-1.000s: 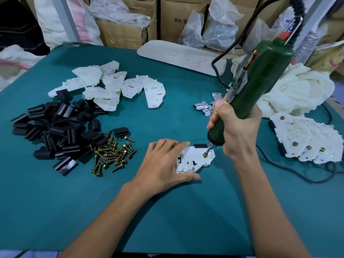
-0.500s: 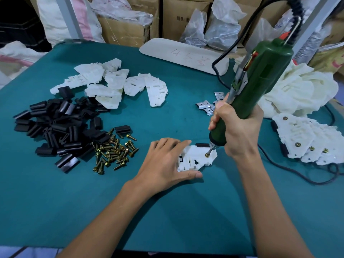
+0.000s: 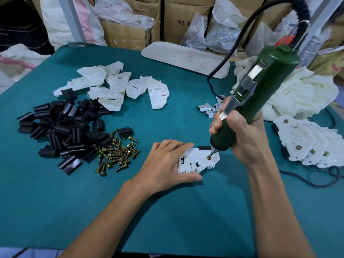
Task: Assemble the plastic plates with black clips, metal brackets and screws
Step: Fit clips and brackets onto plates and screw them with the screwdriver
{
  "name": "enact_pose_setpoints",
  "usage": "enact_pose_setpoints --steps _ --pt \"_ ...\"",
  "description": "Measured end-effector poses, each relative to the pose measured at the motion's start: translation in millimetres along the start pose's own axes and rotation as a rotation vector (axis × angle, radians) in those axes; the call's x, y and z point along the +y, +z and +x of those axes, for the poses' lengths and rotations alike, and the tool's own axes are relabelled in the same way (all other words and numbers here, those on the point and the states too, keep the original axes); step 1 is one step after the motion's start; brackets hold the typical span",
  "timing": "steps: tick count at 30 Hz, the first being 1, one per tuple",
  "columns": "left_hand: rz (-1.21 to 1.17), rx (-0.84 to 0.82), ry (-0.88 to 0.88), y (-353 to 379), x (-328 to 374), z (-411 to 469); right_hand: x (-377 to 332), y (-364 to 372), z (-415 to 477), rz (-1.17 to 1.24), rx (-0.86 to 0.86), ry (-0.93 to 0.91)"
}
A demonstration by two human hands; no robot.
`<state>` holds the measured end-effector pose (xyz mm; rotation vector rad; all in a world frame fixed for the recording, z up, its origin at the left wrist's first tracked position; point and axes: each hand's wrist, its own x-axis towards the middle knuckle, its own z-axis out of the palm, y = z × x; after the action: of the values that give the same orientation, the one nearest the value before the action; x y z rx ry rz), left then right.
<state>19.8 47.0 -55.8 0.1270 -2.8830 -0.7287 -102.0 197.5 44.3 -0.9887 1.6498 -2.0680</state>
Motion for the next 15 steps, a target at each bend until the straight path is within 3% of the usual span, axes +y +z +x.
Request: enact_pose_setpoints --steps 8,11,15 --pt "0.039 -0.049 0.078 -2 2 -1 -24 -9 -6 0.159 -0.211 0.057" --pt "-0.022 -0.041 0.033 -1 4 -4 -47 -12 1 0.184 -0.046 0.083" --pt "-0.057 0.013 -0.048 -3 5 -7 -55 -28 -8 -0.023 0.239 0.247"
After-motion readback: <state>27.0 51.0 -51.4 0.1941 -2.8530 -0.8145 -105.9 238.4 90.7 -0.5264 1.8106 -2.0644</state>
